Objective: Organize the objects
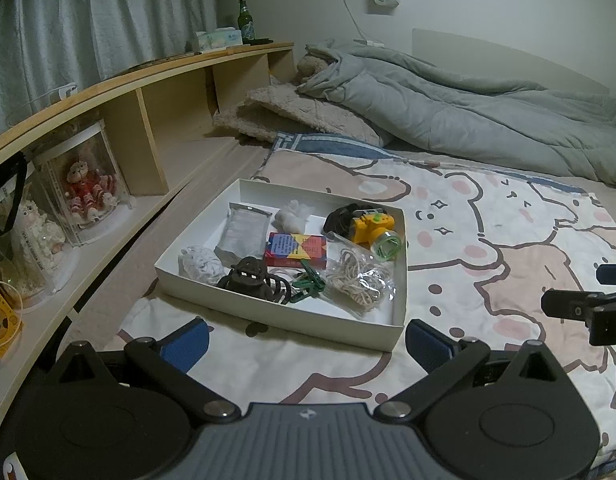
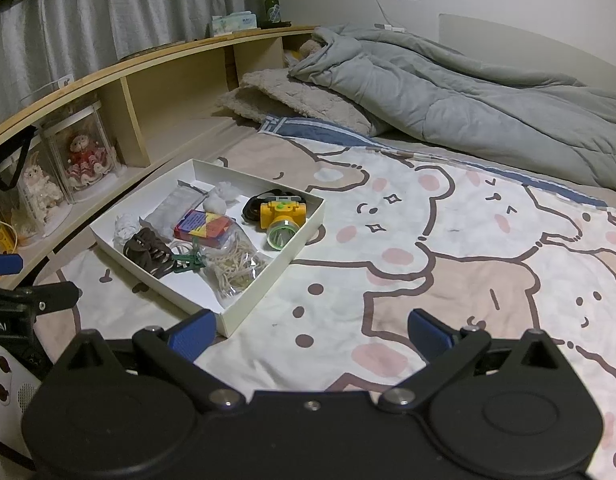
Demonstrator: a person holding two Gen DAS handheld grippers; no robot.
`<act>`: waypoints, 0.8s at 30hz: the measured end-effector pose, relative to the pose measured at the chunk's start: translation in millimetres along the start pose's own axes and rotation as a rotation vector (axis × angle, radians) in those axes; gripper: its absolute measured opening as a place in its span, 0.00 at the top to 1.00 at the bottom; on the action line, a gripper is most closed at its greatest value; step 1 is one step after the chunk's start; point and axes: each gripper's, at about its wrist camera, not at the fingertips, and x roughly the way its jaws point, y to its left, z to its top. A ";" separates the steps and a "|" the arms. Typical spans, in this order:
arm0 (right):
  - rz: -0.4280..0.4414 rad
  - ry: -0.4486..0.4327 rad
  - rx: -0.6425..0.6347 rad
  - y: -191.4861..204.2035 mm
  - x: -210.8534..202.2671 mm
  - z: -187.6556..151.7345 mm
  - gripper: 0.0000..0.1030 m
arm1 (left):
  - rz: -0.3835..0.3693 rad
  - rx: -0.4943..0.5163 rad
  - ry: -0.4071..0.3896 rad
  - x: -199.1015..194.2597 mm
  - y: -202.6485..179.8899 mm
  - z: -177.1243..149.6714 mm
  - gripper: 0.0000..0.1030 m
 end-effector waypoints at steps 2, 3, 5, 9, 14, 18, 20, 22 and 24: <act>0.000 0.001 0.001 -0.5 -0.2 0.4 0.00 | 0.000 -0.001 0.000 -0.1 -0.3 -0.1 0.00; 0.000 0.000 0.000 -0.5 -0.1 0.3 0.00 | 0.000 -0.001 0.000 0.0 -0.3 -0.1 0.00; 0.000 0.000 0.001 -0.3 0.0 0.1 0.00 | -0.001 0.000 0.000 -0.1 -0.3 -0.1 0.00; -0.002 0.001 0.002 -0.4 0.0 0.2 0.00 | -0.001 0.000 0.000 0.1 -0.2 -0.1 0.00; -0.001 0.001 0.001 0.0 0.4 0.3 0.00 | -0.002 0.000 0.001 0.2 0.1 0.0 0.00; -0.002 0.002 0.003 -0.3 0.8 -0.1 0.00 | -0.003 0.002 0.003 1.0 -0.6 -1.0 0.00; -0.002 0.003 0.002 -0.6 0.8 -0.3 0.00 | -0.005 0.002 0.005 1.5 -1.1 -1.6 0.00; -0.001 0.003 0.002 -0.7 0.9 -0.3 0.00 | -0.007 0.003 0.005 2.3 -2.0 -2.9 0.00; -0.001 0.003 0.004 -0.6 1.0 -0.3 0.00 | -0.007 0.003 0.006 2.5 -2.2 -3.6 0.00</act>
